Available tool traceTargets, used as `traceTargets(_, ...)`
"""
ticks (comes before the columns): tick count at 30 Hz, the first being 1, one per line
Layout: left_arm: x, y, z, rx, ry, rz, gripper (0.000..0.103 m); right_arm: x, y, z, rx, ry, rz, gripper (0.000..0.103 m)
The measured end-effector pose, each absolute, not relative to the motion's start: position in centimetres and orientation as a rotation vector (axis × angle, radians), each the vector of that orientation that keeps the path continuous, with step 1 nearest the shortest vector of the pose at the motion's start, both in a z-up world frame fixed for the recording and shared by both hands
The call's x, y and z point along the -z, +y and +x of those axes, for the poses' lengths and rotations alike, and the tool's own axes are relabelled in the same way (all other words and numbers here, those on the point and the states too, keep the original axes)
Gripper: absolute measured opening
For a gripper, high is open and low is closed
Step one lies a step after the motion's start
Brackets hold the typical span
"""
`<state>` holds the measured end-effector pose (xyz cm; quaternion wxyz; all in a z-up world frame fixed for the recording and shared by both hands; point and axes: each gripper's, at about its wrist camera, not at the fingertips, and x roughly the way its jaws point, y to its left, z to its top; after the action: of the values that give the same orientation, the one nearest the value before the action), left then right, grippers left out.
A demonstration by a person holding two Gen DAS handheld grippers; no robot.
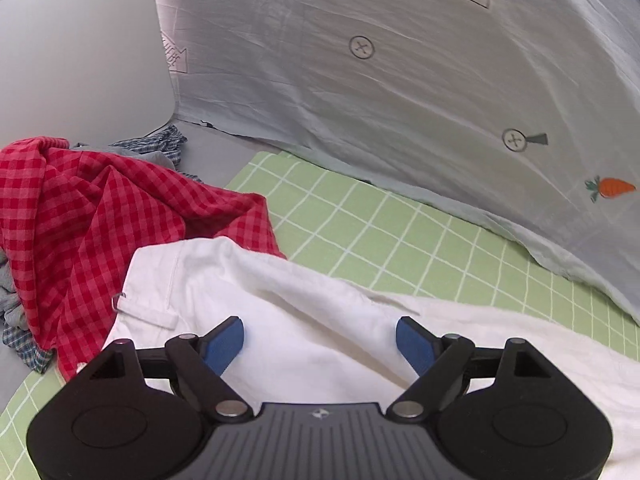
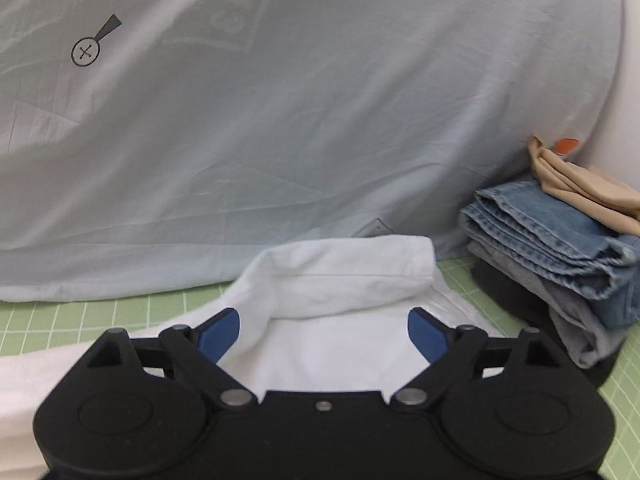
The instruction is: Fold clothes
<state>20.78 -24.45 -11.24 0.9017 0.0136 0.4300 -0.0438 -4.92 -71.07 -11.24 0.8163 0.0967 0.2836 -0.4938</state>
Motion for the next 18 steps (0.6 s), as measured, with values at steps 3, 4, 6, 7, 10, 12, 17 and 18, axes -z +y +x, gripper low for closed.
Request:
traceTargets(3,12.0,-26.1,18.1,0.177,0.929,0.091,0.084,12.3,-69.4,-10.5,1.187,0.648,0.287,0.098)
traceTargets(4,12.3,-26.6,17.3,0.204,0.943,0.109,0.084,13.0,-69.4,-12.1,1.227,0.669,0.333,0.098)
traceTargets(6,13.3,-27.4,16.4,0.247,0.981,0.109,0.084,14.3,-69.6,-14.5,1.283,0.674,0.416,0.098)
traceTargets(7,13.6,-27.9,15.9,0.261,0.991,0.119,0.084,14.8,-69.8,-15.6,1.306,0.67,0.456,0.098)
traceTargets(10,14.4,-29.5,14.4,0.304,1.025,0.174,0.084,16.1,-70.4,-17.8,1.34,0.644,0.558,0.091)
traceTargets(12,14.5,-30.8,12.5,0.353,1.024,0.237,0.084,16.5,-70.8,-17.8,1.304,0.635,0.586,0.072)
traceTargets(17,14.5,-32.3,9.0,0.393,1.0,0.352,0.084,16.6,-70.8,-17.5,1.28,0.667,0.553,0.006)
traceTargets(18,14.4,-32.8,8.4,0.406,0.999,0.399,0.084,16.6,-70.5,-17.9,1.277,0.664,0.549,0.005)
